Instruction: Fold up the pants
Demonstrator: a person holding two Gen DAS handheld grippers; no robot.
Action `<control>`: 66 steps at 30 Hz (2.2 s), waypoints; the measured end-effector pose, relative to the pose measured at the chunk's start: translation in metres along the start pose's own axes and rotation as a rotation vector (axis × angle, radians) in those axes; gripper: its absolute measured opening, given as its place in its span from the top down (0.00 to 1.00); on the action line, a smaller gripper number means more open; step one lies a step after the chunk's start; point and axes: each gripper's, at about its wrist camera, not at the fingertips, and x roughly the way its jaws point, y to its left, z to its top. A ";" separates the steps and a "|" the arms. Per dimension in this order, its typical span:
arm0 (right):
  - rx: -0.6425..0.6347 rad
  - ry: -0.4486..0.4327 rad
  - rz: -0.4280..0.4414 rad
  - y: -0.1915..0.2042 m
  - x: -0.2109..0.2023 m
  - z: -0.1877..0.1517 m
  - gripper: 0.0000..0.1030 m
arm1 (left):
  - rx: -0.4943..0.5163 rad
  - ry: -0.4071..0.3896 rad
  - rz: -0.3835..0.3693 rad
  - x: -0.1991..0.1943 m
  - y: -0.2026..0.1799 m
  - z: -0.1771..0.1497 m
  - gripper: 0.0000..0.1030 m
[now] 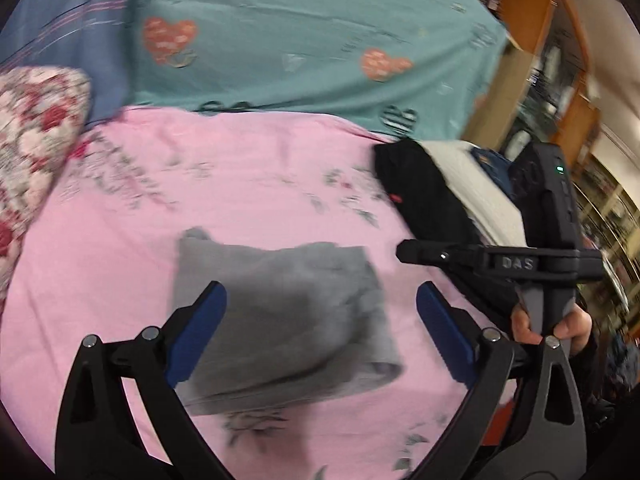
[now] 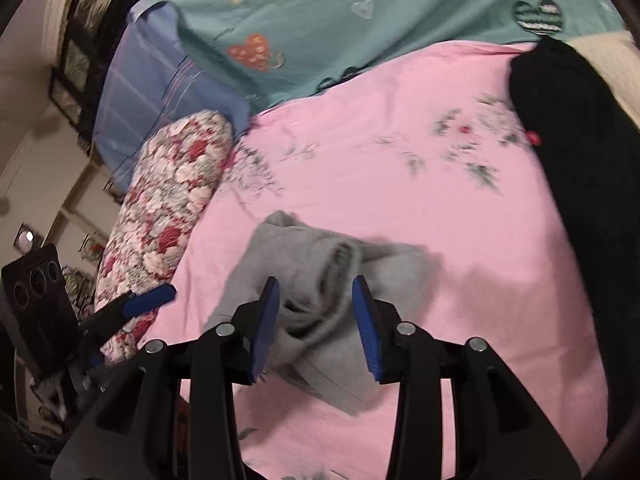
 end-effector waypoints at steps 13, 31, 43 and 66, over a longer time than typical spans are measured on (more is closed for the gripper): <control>-0.199 0.271 -0.198 0.016 0.091 -0.046 0.66 | -0.060 0.272 -0.071 0.113 0.027 -0.064 0.17; -0.347 0.260 -0.093 0.082 0.121 0.037 0.39 | -0.082 0.217 -0.090 0.062 0.040 -0.070 0.17; -0.332 0.551 -0.072 0.054 0.297 0.053 0.60 | -0.054 0.281 -0.127 0.081 0.034 -0.074 0.16; -0.268 0.324 -0.146 0.060 0.216 0.074 0.36 | -0.121 0.191 -0.012 0.032 0.082 -0.042 0.12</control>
